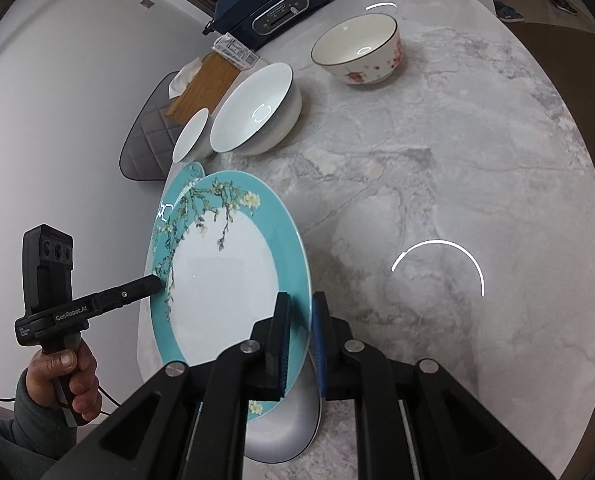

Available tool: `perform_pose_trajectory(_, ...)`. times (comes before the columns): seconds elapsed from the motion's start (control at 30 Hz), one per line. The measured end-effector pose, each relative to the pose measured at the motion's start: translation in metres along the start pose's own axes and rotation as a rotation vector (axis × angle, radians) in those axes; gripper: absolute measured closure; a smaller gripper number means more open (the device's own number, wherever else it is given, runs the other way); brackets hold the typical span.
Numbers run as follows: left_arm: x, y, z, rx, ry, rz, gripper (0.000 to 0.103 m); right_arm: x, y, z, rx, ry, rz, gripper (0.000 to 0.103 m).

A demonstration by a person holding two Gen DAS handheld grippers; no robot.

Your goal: Organize plates and bowls

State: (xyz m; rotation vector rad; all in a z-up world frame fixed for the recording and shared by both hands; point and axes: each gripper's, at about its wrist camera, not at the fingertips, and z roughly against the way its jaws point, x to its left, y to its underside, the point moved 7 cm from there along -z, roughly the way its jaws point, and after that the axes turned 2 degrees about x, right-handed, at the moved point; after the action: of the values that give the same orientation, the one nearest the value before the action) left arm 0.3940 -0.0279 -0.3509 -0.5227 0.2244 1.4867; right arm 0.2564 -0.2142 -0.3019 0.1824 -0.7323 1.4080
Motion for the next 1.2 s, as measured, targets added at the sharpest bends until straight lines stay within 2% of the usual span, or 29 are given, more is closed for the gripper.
perform_pose_trajectory(0.03, 0.004, 0.006, 0.001, 0.003, -0.002, 0.002, 0.092, 0.0, 0.003, -0.002, -0.017, 0.046, 0.051, 0.09)
perform_pose_trajectory(0.3, 0.039, 0.059, -0.006, 0.066, -0.008, 0.034, 0.092, 0.01, 0.044, -0.025, 0.033, 0.071, 0.039, 0.09)
perform_pose_trajectory(0.33, 0.042, 0.065, -0.008, 0.074, -0.008, 0.037, 0.092, 0.012, 0.05, -0.027, 0.044, 0.05, 0.017, 0.09)
perform_pose_trajectory(0.5, 0.056, 0.087, -0.025, 0.1, -0.009, 0.045, 0.092, 0.007, 0.068, -0.04, 0.063, 0.082, 0.007, 0.09)
perform_pose_trajectory(0.87, 0.07, 0.1, -0.044, 0.127, -0.021, 0.036, 0.092, -0.002, 0.089, -0.058, 0.079, 0.136, -0.002, 0.09)
perform_pose_trajectory(0.9, 0.069, 0.099, -0.044, 0.125, -0.024, 0.032, 0.092, 0.0, 0.091, -0.059, 0.1, 0.103, -0.022, 0.09)
perform_pose_trajectory(0.97, 0.068, 0.099, -0.043, 0.125, -0.033, 0.019, 0.092, 0.0, 0.091, -0.058, 0.096, 0.108, -0.015, 0.09)
perform_pose_trajectory(1.2, 0.058, 0.102, -0.045, 0.101, -0.114, -0.076, 0.09, 0.006, 0.092, -0.058, 0.094, 0.179, 0.047, 0.089)
